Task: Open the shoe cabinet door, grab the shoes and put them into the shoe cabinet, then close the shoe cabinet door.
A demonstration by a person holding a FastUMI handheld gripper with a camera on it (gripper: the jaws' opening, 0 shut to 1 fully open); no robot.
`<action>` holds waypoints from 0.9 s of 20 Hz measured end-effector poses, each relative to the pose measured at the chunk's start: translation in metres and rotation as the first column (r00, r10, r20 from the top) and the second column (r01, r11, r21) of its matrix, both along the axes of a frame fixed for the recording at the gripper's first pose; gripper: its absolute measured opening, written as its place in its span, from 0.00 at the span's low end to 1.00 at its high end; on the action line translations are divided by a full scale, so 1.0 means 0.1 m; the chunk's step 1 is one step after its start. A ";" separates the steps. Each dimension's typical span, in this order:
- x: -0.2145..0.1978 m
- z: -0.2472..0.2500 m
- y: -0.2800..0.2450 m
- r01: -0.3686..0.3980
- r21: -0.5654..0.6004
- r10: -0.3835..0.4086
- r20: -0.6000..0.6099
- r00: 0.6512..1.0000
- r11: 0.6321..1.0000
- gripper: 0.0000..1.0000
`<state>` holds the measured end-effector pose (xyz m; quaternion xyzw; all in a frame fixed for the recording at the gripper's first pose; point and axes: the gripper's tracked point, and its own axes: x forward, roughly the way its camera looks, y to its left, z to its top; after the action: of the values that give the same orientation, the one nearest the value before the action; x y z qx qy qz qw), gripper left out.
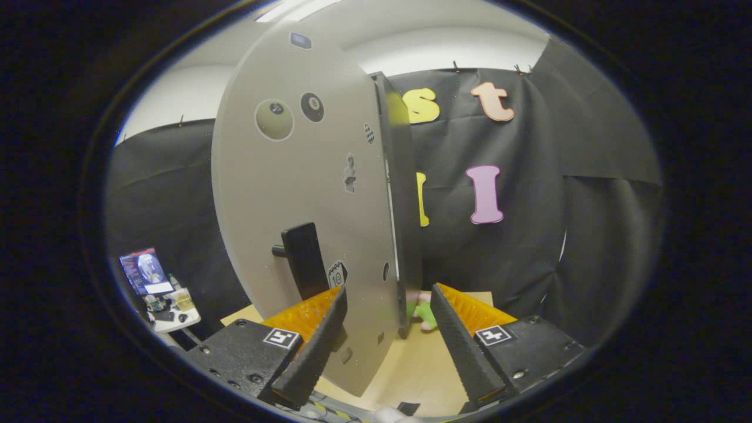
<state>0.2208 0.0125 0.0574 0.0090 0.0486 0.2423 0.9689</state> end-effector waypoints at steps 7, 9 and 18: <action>-0.07 -0.03 0.50 -0.034 -0.007 0.034 0.006 0.999 0.999 0.95; -0.07 -0.06 0.67 -0.011 -0.004 0.011 0.016 1.000 1.000 0.95; 0.05 -0.17 1.60 0.030 0.001 -0.030 -0.001 1.000 1.000 0.95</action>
<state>0.2260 0.1725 0.0409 0.0104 0.0487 0.2276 0.9725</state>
